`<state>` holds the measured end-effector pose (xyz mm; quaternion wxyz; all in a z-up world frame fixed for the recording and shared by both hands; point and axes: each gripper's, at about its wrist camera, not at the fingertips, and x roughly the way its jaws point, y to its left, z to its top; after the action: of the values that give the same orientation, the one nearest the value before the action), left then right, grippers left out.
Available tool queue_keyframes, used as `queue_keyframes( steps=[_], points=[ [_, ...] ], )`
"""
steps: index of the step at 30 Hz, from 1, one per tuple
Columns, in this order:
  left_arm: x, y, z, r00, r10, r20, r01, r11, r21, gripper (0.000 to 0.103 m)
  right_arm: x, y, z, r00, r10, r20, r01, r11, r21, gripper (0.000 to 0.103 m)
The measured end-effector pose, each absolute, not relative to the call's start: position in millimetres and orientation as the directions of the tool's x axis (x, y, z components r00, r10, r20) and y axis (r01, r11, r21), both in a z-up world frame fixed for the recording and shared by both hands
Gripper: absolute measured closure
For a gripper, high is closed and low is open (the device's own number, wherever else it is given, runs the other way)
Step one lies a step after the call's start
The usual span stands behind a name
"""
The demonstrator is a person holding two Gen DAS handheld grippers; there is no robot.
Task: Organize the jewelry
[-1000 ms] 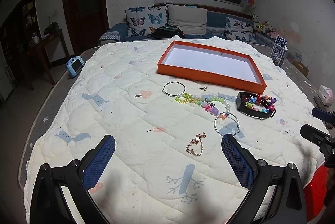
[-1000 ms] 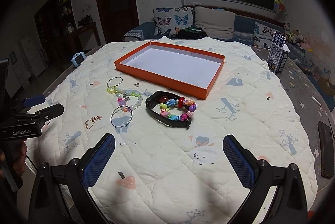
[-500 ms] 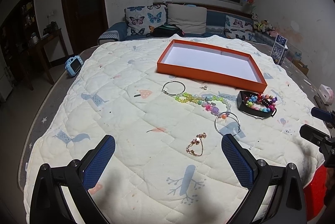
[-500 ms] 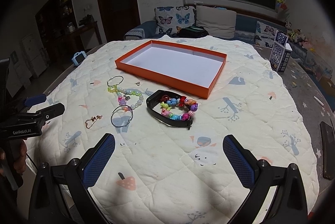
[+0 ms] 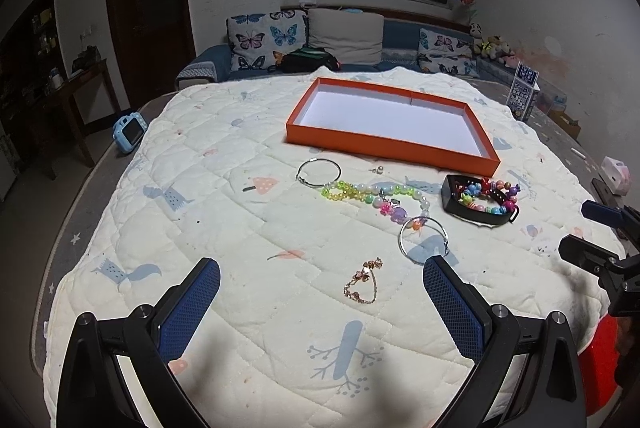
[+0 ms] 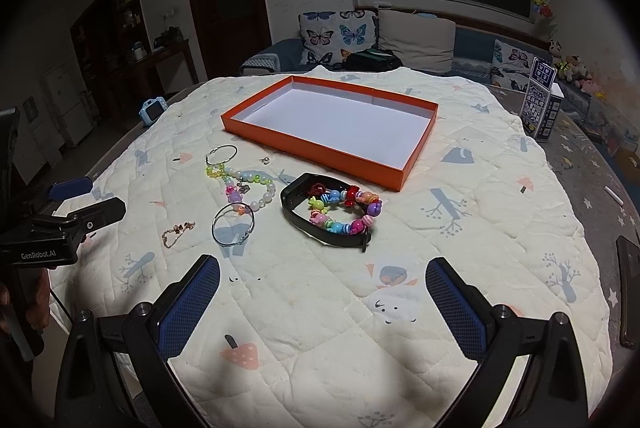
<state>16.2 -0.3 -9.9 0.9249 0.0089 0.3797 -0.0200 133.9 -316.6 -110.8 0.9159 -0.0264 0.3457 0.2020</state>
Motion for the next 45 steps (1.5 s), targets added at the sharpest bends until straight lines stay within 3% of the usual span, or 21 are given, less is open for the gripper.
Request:
queue_keyframes(
  steps=[9, 15, 25, 36, 45],
  points=[
    [18, -11, -22, 0.705, -0.031, -0.708, 0.081, 0.996, 0.038, 0.003, 138, -316, -114, 0.671, 0.359, -0.649, -0.397, 0.913, 0.094, 0.000],
    [31, -9, -36, 0.663, -0.068, -0.746, 0.100, 0.995, -0.002, 0.021, 144, -316, -120, 0.658, 0.363, -0.660, -0.397, 0.912, 0.105, 0.000],
    [51, -13, -61, 0.609, -0.088, -0.788, 0.194, 0.980, 0.041, 0.061, 153, -311, -126, 0.637, 0.386, -0.667, -0.422, 0.899, 0.118, 0.000],
    [59, -22, -74, 0.591, -0.111, -0.799, 0.292, 0.953, 0.083, 0.068, 165, -310, -135, 0.612, 0.398, -0.683, -0.424, 0.894, 0.142, 0.000],
    [71, -25, -83, 0.568, -0.174, -0.804, 0.351, 0.935, 0.046, 0.081, 171, -309, -139, 0.603, 0.401, -0.689, -0.423, 0.894, 0.150, 0.000]
  ],
)
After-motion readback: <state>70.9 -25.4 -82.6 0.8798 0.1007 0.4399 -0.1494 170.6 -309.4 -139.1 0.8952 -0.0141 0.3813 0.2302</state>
